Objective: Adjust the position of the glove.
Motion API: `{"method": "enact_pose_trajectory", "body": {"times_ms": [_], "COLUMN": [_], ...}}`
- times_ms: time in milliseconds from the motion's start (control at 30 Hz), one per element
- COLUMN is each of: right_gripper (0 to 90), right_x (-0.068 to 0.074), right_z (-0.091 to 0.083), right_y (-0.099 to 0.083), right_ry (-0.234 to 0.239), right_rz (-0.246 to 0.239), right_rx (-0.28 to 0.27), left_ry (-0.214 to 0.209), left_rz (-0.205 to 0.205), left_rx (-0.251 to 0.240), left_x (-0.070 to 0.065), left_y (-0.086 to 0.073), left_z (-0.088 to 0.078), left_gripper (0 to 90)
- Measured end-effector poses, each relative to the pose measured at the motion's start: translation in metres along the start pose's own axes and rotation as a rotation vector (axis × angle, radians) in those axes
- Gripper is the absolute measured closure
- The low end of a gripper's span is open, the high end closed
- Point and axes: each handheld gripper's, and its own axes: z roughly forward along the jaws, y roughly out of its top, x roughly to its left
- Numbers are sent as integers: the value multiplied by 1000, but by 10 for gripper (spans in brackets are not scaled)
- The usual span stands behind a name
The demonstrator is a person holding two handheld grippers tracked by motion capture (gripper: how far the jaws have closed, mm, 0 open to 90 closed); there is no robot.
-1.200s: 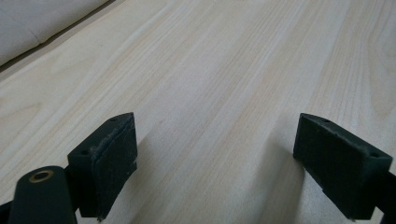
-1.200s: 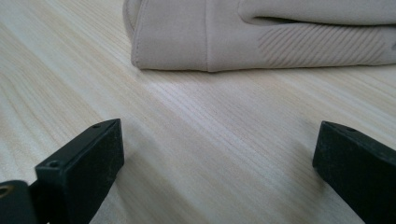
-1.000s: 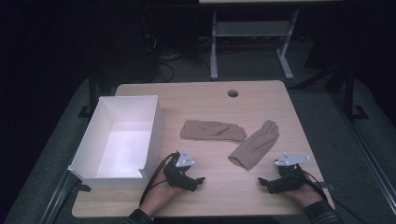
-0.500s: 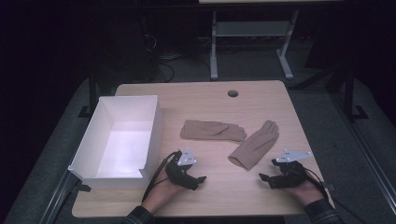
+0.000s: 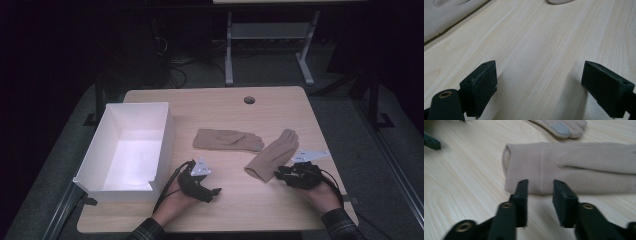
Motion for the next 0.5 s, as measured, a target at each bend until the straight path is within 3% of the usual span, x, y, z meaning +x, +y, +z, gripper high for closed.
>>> {"method": "enact_pose_trajectory", "body": {"times_ms": [200,367,500], "right_gripper": [871,900,900], "right_x": [0,1,4], "right_z": [7,14,23], "right_y": [15,25,36], "right_ry": [37,53,72], "right_rz": [-2,-28,-53], "right_rx": [-17,-24,-18], "left_ry": [0,5,5], "left_rz": [-8,7,-6], "left_rx": [-4,-3,-2], "left_x": [0,0,-1], "left_y": [-1,0,-1], "left_z": [0,-1,-1], "left_gripper": [125,125,125]}}
